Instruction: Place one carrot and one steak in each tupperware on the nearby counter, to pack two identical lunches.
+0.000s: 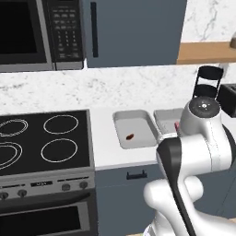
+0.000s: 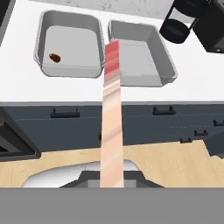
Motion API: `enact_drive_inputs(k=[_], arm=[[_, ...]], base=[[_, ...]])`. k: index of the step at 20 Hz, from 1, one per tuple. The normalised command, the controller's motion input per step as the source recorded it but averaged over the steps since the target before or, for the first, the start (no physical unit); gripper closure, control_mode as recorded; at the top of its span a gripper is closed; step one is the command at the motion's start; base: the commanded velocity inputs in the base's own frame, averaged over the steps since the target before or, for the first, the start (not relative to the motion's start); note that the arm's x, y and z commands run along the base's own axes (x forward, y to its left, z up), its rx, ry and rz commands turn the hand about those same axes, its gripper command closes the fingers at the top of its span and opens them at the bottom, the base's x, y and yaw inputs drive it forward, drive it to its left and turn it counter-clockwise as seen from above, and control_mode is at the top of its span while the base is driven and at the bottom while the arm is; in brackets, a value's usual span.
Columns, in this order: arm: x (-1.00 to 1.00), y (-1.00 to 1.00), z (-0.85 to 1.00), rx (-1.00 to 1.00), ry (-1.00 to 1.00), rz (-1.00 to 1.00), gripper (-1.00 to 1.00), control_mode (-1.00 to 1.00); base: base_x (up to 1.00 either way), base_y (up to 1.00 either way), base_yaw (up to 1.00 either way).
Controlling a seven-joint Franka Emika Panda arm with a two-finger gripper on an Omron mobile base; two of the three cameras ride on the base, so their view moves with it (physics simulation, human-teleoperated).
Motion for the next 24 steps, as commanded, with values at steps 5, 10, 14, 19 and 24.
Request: enact_drive_inputs(k=[5, 10, 14, 19, 24], arm=[[0.0, 0.0, 0.0, 0.0, 0.0, 0.0, 1.0, 1.0], [0.0, 0.0, 0.0, 0.0, 0.0, 0.0, 1.0, 1.0], [0.0, 0.0, 0.0, 0.0, 0.0, 0.0, 1.0, 1.0], [0.0, 0.0, 0.0, 0.0, 0.0, 0.0, 1.0, 1.0], [0.0, 0.0, 0.0, 0.0, 0.0, 0.0, 1.0, 1.0]], base=[[0.4, 0.22, 0.0], [0.24, 0.04, 0.0], [0.18, 0.05, 0.0], [0.32, 0.06, 0.0], [0.16, 0.04, 0.0]])
